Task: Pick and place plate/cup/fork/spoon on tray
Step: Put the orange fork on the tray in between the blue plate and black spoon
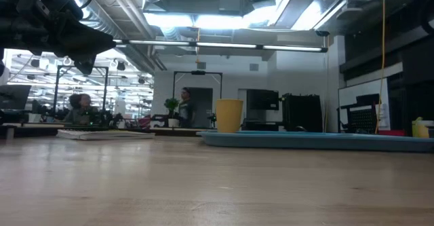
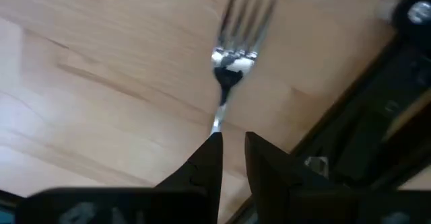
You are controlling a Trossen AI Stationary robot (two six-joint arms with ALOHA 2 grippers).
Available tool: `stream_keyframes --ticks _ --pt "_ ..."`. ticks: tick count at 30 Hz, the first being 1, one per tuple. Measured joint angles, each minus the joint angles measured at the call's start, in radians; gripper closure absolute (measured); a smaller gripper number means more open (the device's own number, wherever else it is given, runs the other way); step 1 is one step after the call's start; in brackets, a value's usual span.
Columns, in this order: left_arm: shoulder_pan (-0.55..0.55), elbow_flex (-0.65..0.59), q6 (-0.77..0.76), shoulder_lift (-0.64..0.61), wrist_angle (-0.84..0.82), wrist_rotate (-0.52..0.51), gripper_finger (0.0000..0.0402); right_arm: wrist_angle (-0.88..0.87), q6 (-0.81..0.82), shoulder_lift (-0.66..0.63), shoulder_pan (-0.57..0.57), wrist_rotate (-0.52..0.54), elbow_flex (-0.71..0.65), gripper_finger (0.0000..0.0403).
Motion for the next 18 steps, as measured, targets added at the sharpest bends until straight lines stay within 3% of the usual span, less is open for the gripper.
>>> stream_keyframes --ticks 18 --pt "0.0 0.0 0.0 0.0 0.0 0.0 0.0343 0.093 -0.053 0.006 0.0 0.057 0.0 0.0334"
